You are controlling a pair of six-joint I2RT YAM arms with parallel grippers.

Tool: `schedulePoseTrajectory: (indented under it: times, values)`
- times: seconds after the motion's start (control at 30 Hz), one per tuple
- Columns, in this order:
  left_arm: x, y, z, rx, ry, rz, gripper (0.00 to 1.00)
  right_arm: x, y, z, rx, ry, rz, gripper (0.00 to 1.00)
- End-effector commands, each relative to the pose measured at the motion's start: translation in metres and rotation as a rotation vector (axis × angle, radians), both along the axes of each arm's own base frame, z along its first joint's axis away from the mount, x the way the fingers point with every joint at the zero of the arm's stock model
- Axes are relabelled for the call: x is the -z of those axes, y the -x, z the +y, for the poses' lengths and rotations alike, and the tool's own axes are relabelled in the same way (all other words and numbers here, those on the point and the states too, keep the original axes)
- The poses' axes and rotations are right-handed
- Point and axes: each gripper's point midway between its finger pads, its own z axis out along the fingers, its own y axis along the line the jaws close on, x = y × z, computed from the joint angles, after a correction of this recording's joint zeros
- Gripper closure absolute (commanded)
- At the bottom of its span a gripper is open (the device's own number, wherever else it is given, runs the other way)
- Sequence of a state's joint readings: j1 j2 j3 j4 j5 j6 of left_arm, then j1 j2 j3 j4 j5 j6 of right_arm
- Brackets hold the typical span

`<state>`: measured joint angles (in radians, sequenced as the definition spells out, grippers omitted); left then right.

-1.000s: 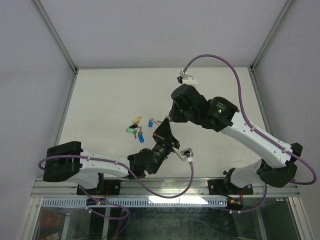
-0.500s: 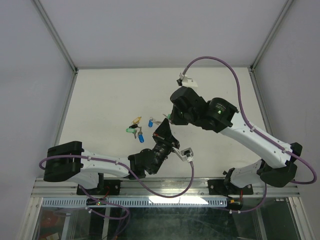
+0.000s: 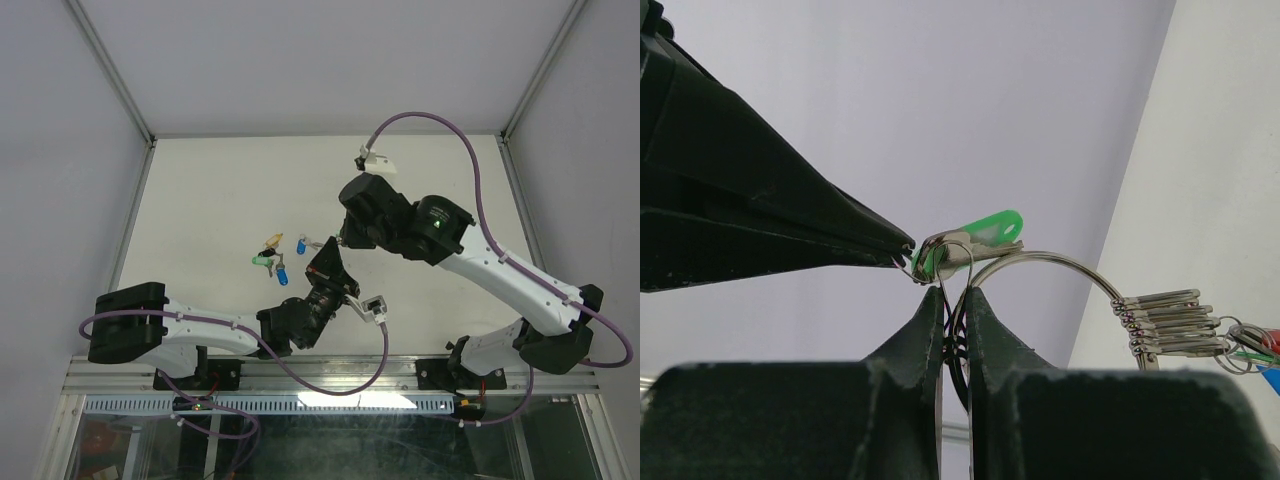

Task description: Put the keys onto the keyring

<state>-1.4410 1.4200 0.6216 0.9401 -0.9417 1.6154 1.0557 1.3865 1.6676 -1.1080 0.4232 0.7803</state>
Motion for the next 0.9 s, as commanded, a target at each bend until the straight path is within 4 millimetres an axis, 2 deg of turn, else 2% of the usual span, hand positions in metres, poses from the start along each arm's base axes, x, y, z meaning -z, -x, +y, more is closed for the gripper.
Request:
schedulePoseTrajectory:
  times: [0.0,0.63,0.87]
  values:
    - [-0.013,0.002,0.001,0.003,0.068,-0.005,1.0,-0.019,-0.012,0.01,0.026,-0.063,-0.069,1.0]
    - [-0.012,0.002,0.001,0.003,0.068,-0.001,1.0,-0.004,-0.008,0.007,0.014,0.018,-0.028,1.0]
    - [-0.013,-0.001,0.002,-0.005,0.071,0.006,1.0,0.005,-0.006,0.007,-0.003,0.105,-0.012,1.0]
